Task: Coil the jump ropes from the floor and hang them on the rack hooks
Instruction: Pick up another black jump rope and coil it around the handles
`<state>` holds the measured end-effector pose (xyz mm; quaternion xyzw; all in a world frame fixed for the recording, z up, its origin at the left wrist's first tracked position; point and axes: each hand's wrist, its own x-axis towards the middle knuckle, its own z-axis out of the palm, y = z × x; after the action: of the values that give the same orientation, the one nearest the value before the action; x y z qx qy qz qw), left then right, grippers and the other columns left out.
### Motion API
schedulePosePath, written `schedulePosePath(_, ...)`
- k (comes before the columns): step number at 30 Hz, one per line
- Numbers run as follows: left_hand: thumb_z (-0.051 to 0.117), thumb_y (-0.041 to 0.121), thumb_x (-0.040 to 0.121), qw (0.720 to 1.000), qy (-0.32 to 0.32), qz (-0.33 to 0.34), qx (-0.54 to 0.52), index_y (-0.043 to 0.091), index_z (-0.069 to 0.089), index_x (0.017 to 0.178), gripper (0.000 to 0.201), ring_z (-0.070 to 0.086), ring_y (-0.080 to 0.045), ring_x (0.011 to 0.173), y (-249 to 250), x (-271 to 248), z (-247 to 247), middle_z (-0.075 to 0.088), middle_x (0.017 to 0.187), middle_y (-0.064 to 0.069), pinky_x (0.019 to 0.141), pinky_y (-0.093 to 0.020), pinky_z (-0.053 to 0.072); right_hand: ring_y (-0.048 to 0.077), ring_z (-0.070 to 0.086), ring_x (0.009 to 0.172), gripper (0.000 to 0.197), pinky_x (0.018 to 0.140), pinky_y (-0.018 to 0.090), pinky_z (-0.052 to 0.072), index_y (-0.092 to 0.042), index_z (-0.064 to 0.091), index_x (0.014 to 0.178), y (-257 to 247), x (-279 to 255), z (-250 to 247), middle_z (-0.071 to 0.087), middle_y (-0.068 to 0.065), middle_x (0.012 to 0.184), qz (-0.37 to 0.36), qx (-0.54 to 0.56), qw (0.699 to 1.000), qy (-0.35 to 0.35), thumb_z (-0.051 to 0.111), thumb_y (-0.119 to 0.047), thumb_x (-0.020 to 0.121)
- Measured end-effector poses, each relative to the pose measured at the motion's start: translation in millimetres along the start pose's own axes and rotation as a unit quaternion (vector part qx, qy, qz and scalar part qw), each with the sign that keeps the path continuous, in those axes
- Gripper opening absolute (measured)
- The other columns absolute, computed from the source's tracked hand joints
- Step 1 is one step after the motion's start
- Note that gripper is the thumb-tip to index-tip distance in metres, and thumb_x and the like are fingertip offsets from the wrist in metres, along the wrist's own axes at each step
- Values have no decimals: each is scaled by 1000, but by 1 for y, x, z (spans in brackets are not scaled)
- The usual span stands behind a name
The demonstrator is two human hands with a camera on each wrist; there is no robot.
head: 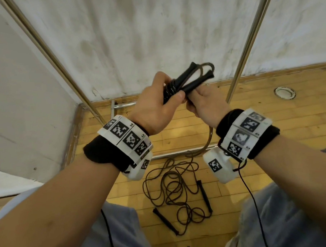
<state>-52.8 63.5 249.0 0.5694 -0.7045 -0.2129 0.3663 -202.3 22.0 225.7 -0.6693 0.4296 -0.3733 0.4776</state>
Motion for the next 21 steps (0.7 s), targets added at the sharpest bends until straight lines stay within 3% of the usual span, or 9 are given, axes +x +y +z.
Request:
schedulePosePath(2,52,27,95,1000,28,5,-10,21,39,109,21,62,0,67,-1,4,2,66,76,11,61,-18,49,9,39,50,32,52,27,33,-20,51,72,3,-4,10,45,-12,54,-54,-70,995,39,36,-24,100)
schedulePosePath(5,51,25,95,998,60,5,-7,15,46,113,22,55,9,59,-3,9,2,57,65,18,54,-7,38,1,45,60,21,59,19,33,-19,55,87,7,-6,16,46,-17,66,-115,-130,983,61,37,-23,97)
schedulePosePath(10,52,30,95,999,34,-7,3,13,48,103,19,55,-11,64,2,8,4,59,71,3,56,-21,40,20,53,93,17,84,34,40,-19,65,99,10,1,14,62,-1,94,-69,-338,938,40,49,-23,95)
schedulePosePath(11,52,30,94,1000,25,-11,-4,14,48,101,18,54,-11,62,5,7,6,59,71,1,54,-22,40,18,55,88,16,82,37,42,-20,65,94,7,1,15,62,-1,93,-34,-298,953,30,49,-21,95)
schedulePosePath(13,54,29,94,999,11,-26,-43,15,47,95,16,50,-8,53,10,7,6,57,68,0,51,-23,38,15,59,73,19,76,40,49,-22,60,83,-2,-3,20,63,-2,82,63,-75,995,-20,48,-16,96)
schedulePosePath(15,56,25,93,992,15,-46,-113,16,46,89,14,48,-9,47,12,9,2,56,64,0,50,-25,36,17,63,79,19,81,41,48,-20,58,85,-7,-4,24,66,-3,78,121,121,983,-60,46,-15,98)
schedulePosePath(17,56,23,92,981,32,-64,-179,17,45,84,15,47,-13,42,13,11,-5,57,62,-5,46,-26,36,18,62,88,17,84,41,43,-23,58,90,-8,-5,24,64,-2,75,122,166,976,-70,45,-21,99)
schedulePosePath(19,55,22,93,975,53,-71,-203,17,45,83,15,45,-16,42,11,13,-11,58,62,-8,43,-26,36,19,59,73,18,76,38,44,-19,57,98,-6,-5,24,53,0,67,114,184,975,-58,40,-22,100)
schedulePosePath(21,55,24,93,979,76,-72,-174,20,46,86,13,47,-13,46,8,14,-13,58,64,-3,50,-28,37,12,45,54,18,58,27,42,-15,54,105,-2,-2,23,43,-2,63,86,135,987,-30,38,-21,101)
